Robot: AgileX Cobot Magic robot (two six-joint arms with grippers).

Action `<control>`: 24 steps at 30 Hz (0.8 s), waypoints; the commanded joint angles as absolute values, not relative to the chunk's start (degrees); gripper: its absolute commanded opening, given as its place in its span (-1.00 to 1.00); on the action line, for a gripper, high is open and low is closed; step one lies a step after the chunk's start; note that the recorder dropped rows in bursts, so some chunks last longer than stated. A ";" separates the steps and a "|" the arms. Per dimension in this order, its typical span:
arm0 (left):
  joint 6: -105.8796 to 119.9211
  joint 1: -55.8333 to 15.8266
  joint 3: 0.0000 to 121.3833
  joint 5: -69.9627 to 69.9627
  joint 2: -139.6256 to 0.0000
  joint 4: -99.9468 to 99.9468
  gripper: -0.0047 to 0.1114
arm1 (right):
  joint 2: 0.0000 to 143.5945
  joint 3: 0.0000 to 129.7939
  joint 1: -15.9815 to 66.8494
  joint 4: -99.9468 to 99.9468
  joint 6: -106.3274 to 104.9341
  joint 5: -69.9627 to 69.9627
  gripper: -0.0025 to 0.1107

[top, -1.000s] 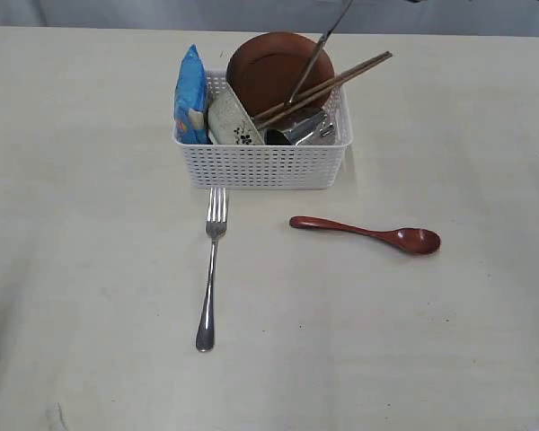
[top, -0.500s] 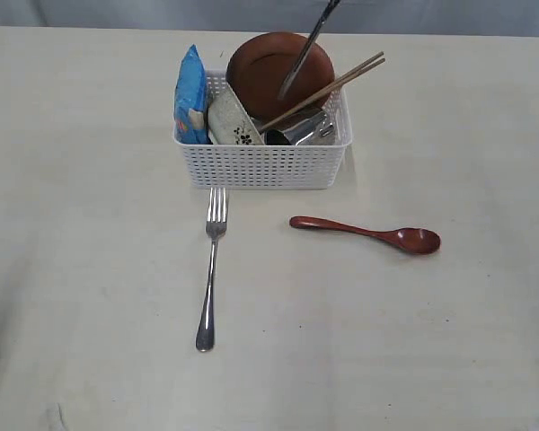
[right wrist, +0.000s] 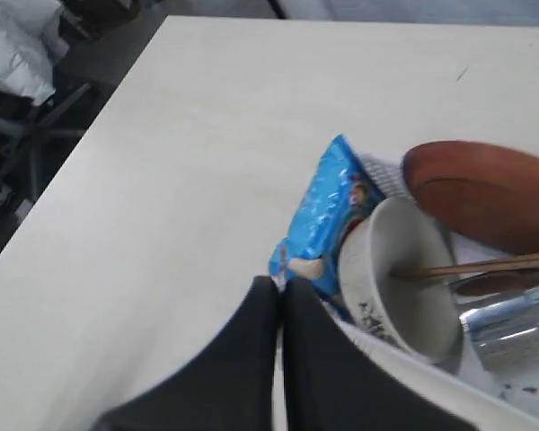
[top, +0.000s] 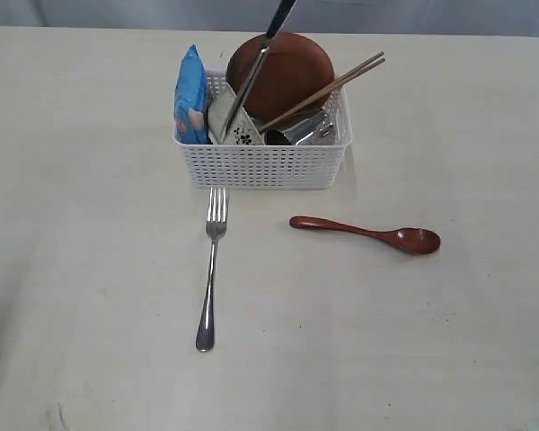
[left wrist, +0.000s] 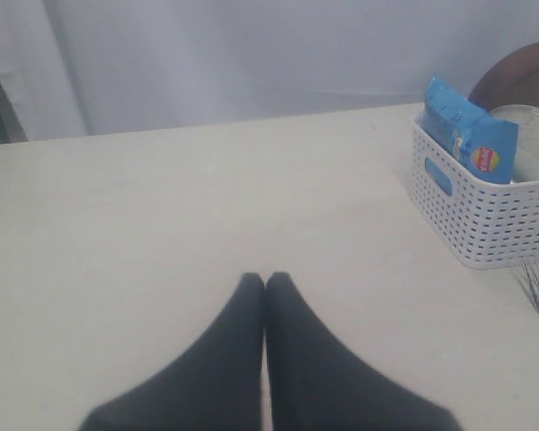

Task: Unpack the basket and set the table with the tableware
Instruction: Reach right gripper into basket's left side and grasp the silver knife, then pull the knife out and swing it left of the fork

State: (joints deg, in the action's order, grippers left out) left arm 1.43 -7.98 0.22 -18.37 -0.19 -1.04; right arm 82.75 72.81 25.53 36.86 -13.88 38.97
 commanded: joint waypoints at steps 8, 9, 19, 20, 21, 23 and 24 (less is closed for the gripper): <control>1.75 -7.93 0.00 -18.36 0.00 -1.19 -0.92 | 86.13 72.84 38.64 41.45 -15.25 47.82 -0.96; 1.75 -7.93 0.00 -18.36 0.00 -1.19 -0.92 | 87.23 72.84 38.96 42.47 -16.09 48.66 -0.96; 1.75 -7.93 0.00 -18.36 0.00 -0.80 -0.92 | 99.55 76.41 39.07 47.87 -20.95 56.48 -0.96; 1.75 -7.93 0.00 -18.36 0.00 -0.80 -0.92 | 100.54 77.07 39.07 48.54 -21.06 56.48 -0.96; 1.75 -7.93 0.00 -18.36 0.00 -0.80 -0.92 | 101.86 78.09 39.07 49.41 -21.58 56.82 -0.96; 1.75 -7.93 0.00 -18.36 0.00 -0.80 -0.92 | 104.85 80.21 39.07 50.95 -22.35 59.09 -0.96; 1.75 -7.93 0.00 -18.36 0.00 -0.80 -0.92 | 106.51 81.65 39.07 51.10 -22.35 60.60 -0.96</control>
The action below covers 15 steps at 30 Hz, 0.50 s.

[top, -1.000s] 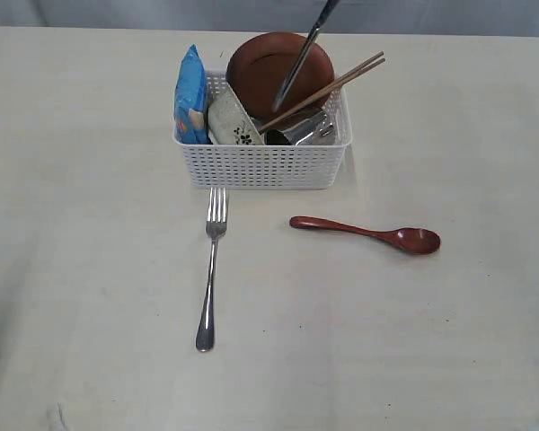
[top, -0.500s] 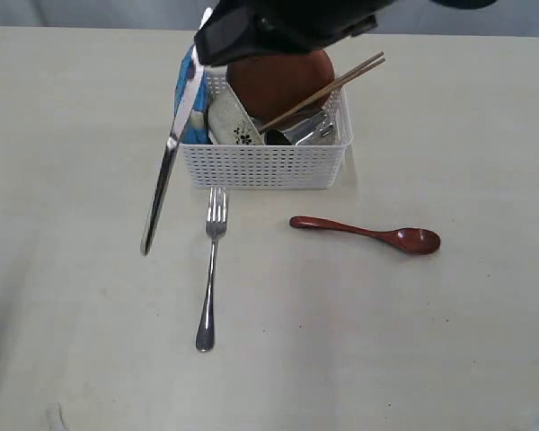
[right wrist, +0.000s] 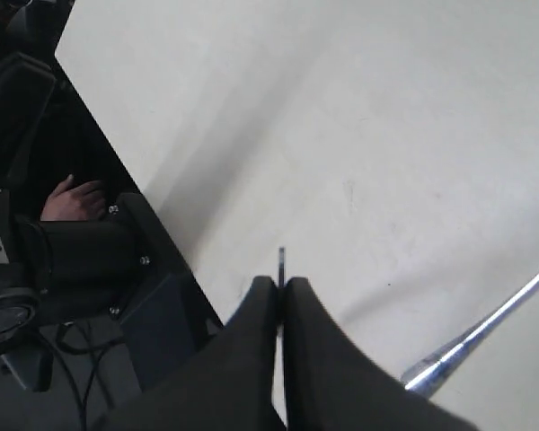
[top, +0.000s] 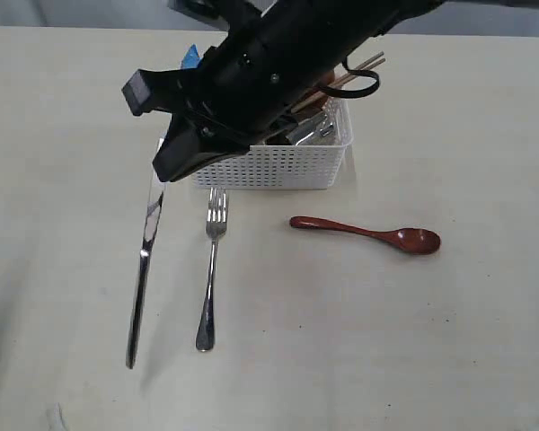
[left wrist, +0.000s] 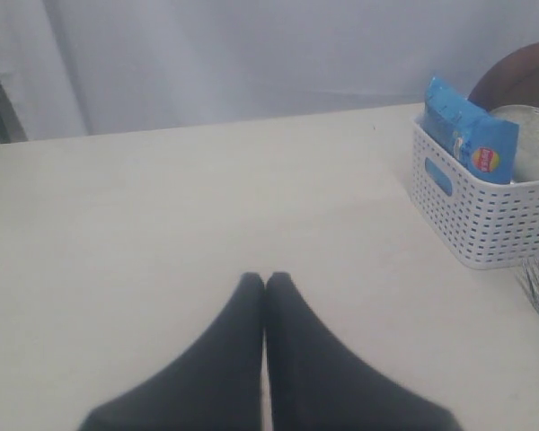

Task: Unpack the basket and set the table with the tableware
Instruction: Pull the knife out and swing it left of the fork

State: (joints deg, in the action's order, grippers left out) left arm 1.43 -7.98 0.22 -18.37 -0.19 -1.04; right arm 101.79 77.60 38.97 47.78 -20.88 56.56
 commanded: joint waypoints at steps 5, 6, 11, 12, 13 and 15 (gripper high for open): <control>1.75 -7.93 0.00 -18.36 0.00 -0.80 -0.92 | 113.70 88.12 39.07 51.10 -22.40 64.72 -0.96; 1.75 -7.93 0.00 -18.36 0.00 -0.80 -0.92 | 114.88 89.03 39.07 51.10 -22.28 64.72 -0.96; 1.75 -7.93 0.00 -18.36 0.00 -0.80 -0.92 | 119.27 92.06 39.07 51.10 -21.15 64.39 -0.96; 1.75 -7.93 0.00 -18.36 0.00 -0.80 -0.92 | 119.85 92.39 39.07 51.10 -20.80 64.39 -0.96; 1.75 -7.93 0.00 -18.36 0.00 -0.80 -0.92 | 120.57 92.57 39.07 51.10 -20.66 64.39 -0.96; 1.75 -7.93 0.00 -18.36 0.00 -0.80 -0.92 | 121.59 92.67 39.07 50.98 -20.66 64.17 -0.96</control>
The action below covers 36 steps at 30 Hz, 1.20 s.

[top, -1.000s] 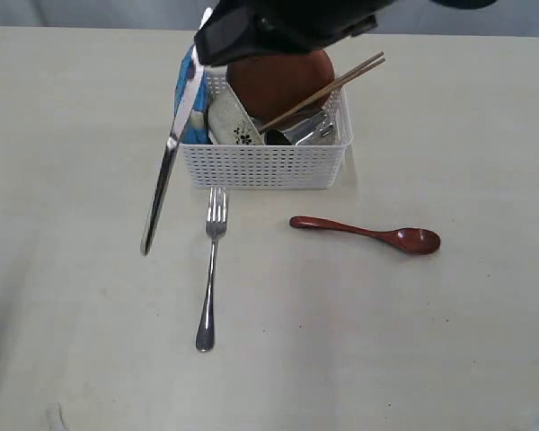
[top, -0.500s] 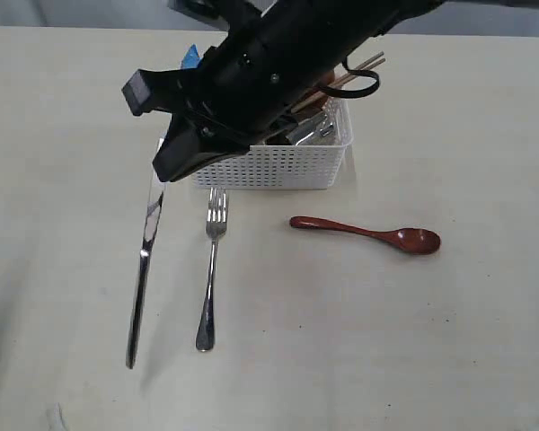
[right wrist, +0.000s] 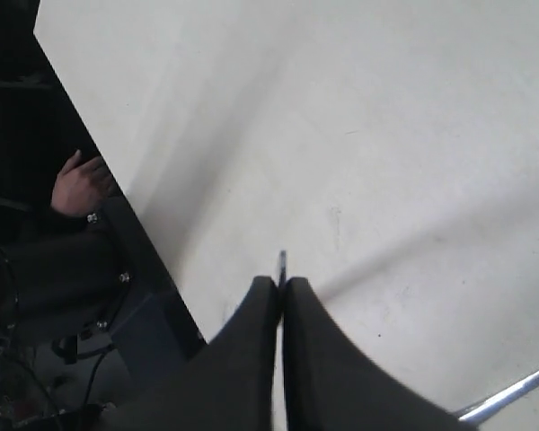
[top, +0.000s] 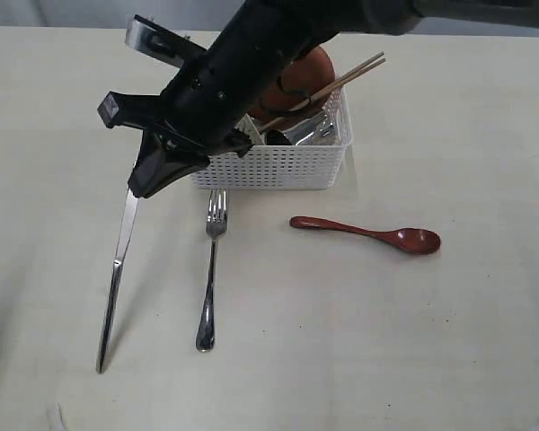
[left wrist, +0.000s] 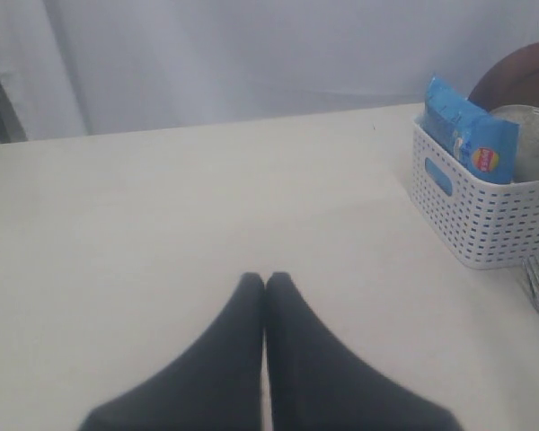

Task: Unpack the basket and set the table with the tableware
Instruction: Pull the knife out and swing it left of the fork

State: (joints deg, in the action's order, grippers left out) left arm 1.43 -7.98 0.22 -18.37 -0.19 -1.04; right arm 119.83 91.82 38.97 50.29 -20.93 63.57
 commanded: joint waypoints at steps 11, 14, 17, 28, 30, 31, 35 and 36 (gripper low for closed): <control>1.75 -7.93 0.00 -18.36 0.00 -0.80 -0.92 | 124.33 92.67 39.55 51.51 -18.74 58.80 -0.96; 1.75 -7.93 0.00 -18.36 0.00 -0.80 -0.92 | 124.33 92.67 40.11 51.51 -18.47 55.76 -0.96; 1.75 -7.93 0.00 -18.36 0.00 -0.80 -0.92 | 124.33 92.67 41.23 50.84 -17.64 52.49 -0.96; 1.75 -7.93 0.00 -18.36 0.00 -0.80 -0.92 | 124.33 92.67 47.71 29.42 1.18 38.82 -0.96; 1.75 -7.93 0.00 -18.36 0.00 -0.80 -0.92 | 124.33 92.67 47.72 29.42 3.12 35.66 -0.96; 1.75 -7.93 0.00 -18.36 0.00 -0.80 -0.92 | 124.33 92.67 47.72 29.42 3.89 34.85 -0.96; 1.75 -7.93 0.00 -18.36 0.00 -0.80 -0.92 | 124.33 92.56 47.72 25.64 9.82 33.96 -0.96; 1.75 -7.93 0.00 -18.36 0.00 -0.80 -0.92 | 124.33 92.56 47.72 24.84 10.86 34.09 -0.96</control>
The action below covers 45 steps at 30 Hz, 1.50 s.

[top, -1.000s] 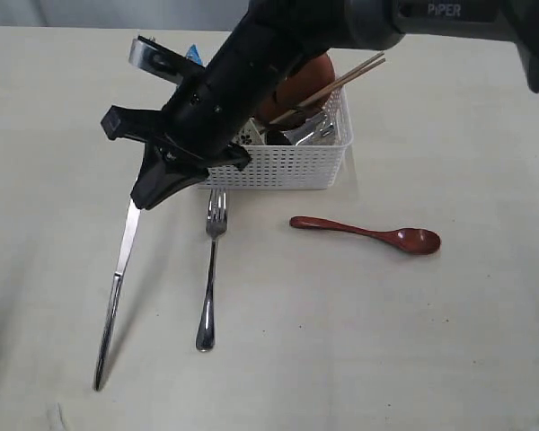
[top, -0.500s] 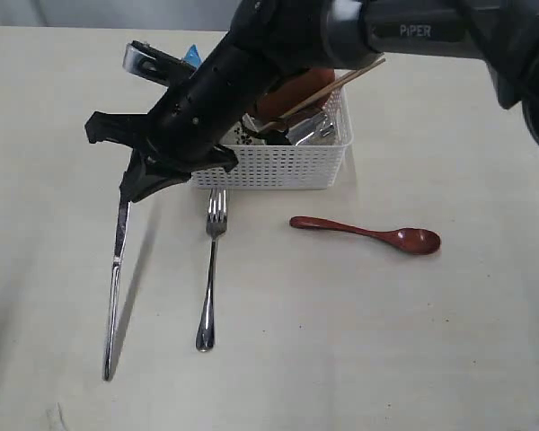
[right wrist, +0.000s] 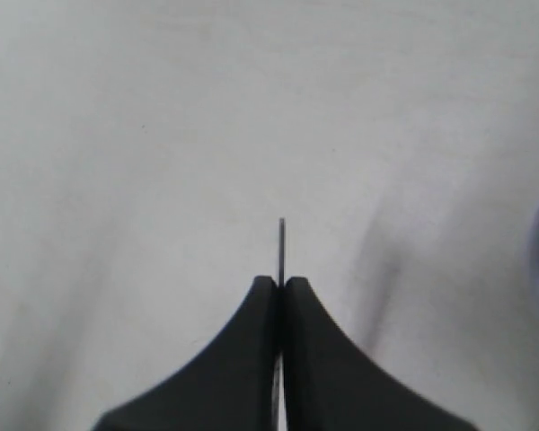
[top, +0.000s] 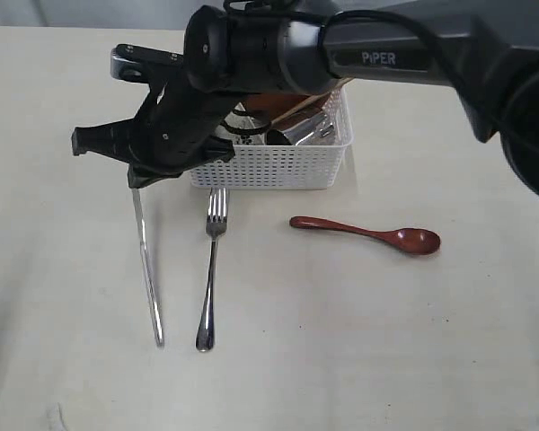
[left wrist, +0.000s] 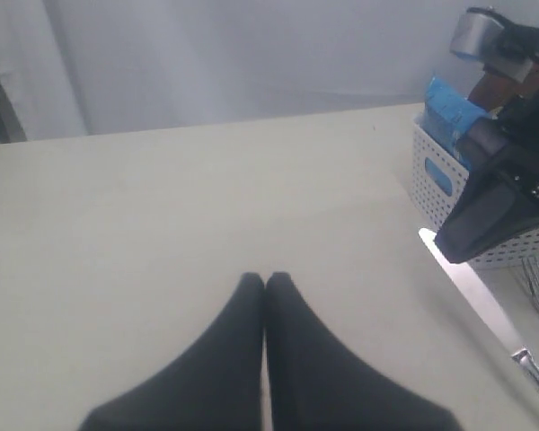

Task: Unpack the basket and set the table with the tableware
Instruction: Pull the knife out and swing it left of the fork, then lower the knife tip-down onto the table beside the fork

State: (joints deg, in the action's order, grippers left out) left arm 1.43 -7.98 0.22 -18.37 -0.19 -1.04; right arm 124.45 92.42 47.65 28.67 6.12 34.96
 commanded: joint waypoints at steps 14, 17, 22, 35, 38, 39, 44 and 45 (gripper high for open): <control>1.75 -7.93 0.00 -18.36 0.00 -0.80 -0.92 | 124.33 92.56 47.72 23.86 12.91 36.21 -0.96; 1.75 -7.93 0.00 -18.36 0.00 -0.80 -0.92 | 124.33 92.56 47.72 23.86 13.07 37.33 -0.95; 1.75 -7.93 0.00 -18.36 0.00 -0.80 -0.92 | 124.33 92.56 47.72 23.61 12.82 39.34 -0.44; 1.75 -7.93 0.00 -18.36 0.00 -0.80 -0.92 | 121.78 93.26 50.84 18.14 14.32 47.39 -0.30; 1.75 -7.93 0.00 -18.36 0.00 -0.80 -0.92 | 121.66 93.26 54.07 13.65 17.12 49.83 -0.30; 1.75 -7.93 0.00 -18.36 0.00 -0.80 -0.92 | 121.76 93.26 55.13 12.29 18.60 50.24 -0.30; 1.75 -7.93 0.00 -18.36 0.00 -0.80 -0.92 | 123.28 93.26 60.12 5.52 24.53 50.07 -0.30; 1.75 -7.93 0.00 -18.36 0.00 -0.80 -0.92 | 123.72 93.26 60.22 4.73 25.10 50.07 -0.30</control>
State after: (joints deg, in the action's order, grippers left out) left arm 1.43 -7.98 0.22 -18.37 -0.19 -1.04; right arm 122.92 93.10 59.28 8.41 22.24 49.55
